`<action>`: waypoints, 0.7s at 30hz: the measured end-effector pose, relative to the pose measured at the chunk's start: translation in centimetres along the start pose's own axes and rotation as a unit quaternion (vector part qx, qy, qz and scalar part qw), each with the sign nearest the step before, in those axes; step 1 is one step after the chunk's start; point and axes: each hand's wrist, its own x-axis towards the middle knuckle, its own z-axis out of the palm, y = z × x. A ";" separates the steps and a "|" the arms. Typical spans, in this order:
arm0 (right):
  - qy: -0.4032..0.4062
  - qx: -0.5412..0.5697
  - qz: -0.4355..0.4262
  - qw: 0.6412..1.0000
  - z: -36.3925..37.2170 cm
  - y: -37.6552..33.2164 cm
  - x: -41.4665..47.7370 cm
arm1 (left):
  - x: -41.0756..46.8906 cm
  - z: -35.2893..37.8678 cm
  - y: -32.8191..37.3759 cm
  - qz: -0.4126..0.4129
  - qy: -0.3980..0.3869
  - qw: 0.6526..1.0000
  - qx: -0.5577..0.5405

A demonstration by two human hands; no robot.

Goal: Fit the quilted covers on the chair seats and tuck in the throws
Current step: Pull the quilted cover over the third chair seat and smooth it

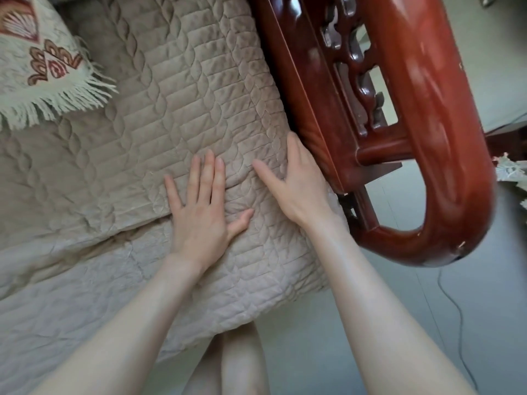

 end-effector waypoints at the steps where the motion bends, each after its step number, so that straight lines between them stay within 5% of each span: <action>1: -0.004 -0.012 -0.003 1.000 -0.1 0.5 -1.1 | -0.7 0.0 0.3 0.001 -0.001 1.000 -0.003; 8: -0.037 0.039 0.070 0.996 1.1 1.7 -0.1 | -1.6 1.3 0.9 -0.008 -0.017 1.000 0.002; 16: 0.022 0.038 -0.007 0.999 1.2 3.1 -5.2 | -1.5 1.0 0.3 -0.005 -0.041 0.999 -0.015; 21: 0.001 0.014 0.047 0.999 1.1 3.8 -6.1 | -1.6 1.0 0.6 -0.001 -0.040 0.999 -0.007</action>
